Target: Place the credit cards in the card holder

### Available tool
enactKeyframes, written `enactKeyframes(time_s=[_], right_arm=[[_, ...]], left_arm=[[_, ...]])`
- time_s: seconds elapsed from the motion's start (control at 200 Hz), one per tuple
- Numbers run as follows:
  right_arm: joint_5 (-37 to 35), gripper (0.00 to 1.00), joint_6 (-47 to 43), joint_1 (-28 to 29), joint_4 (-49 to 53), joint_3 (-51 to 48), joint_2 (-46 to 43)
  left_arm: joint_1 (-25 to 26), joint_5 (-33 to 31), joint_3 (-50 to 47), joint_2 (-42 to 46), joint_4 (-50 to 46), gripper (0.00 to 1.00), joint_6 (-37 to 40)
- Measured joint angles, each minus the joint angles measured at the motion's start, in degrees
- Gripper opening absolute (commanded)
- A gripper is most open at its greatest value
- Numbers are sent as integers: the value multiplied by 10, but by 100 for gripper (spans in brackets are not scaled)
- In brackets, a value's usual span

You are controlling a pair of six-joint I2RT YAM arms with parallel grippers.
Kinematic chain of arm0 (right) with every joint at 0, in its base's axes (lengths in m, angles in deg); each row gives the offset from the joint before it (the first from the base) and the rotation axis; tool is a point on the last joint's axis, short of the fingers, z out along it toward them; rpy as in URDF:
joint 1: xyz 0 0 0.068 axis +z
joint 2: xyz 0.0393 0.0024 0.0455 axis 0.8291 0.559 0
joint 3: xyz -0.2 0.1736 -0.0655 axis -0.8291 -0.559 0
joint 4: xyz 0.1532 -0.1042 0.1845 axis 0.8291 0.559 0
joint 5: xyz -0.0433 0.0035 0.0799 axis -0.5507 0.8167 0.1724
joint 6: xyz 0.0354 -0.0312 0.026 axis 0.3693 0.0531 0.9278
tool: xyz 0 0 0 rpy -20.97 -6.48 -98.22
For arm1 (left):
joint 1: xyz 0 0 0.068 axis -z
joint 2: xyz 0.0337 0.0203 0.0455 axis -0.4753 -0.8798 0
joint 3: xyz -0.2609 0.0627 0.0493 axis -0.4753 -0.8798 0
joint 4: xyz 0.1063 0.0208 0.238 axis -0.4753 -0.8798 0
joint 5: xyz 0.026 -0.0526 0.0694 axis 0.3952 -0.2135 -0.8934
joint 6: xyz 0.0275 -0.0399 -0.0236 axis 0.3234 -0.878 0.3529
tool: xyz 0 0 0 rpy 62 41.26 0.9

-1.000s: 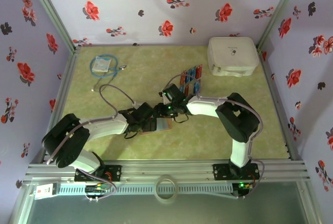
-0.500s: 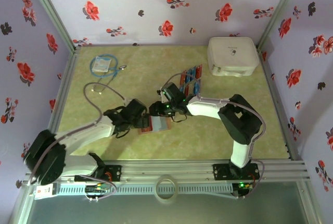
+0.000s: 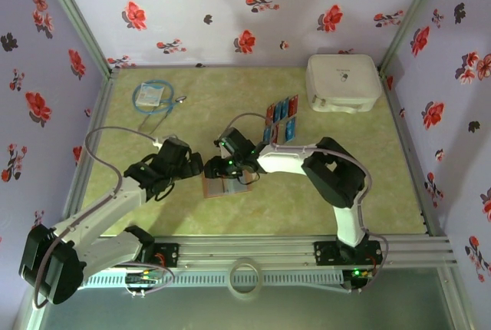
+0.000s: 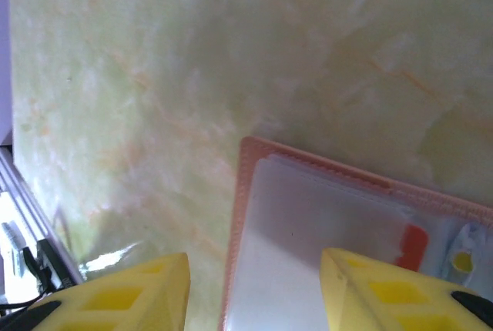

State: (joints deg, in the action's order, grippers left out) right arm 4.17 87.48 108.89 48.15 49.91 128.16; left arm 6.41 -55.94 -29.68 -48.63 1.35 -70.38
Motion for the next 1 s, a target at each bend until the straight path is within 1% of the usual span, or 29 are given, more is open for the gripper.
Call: enactKeyframes(time_s=[0.345,0.45,0.585,0.725,0.805,1.0], right_arm=[[-4,48,-1,0,17,17,5],[-13,48,-12,-2,43,21,-8],[-32,48,-35,-12,85,22,-46],[-71,48,-68,-44,143,37,-91],[-108,48,-95,-68,191,58,-111],[-202,47,-155,-112,311,131,-119]], left_arm=[[-2,14,-13,0,5,100,0],[-2,16,-14,-6,7,100,0],[-2,19,-14,-17,8,100,0],[-2,25,-14,-30,13,100,4],[-2,31,-13,-43,16,100,6],[-2,42,-14,-69,30,100,7]])
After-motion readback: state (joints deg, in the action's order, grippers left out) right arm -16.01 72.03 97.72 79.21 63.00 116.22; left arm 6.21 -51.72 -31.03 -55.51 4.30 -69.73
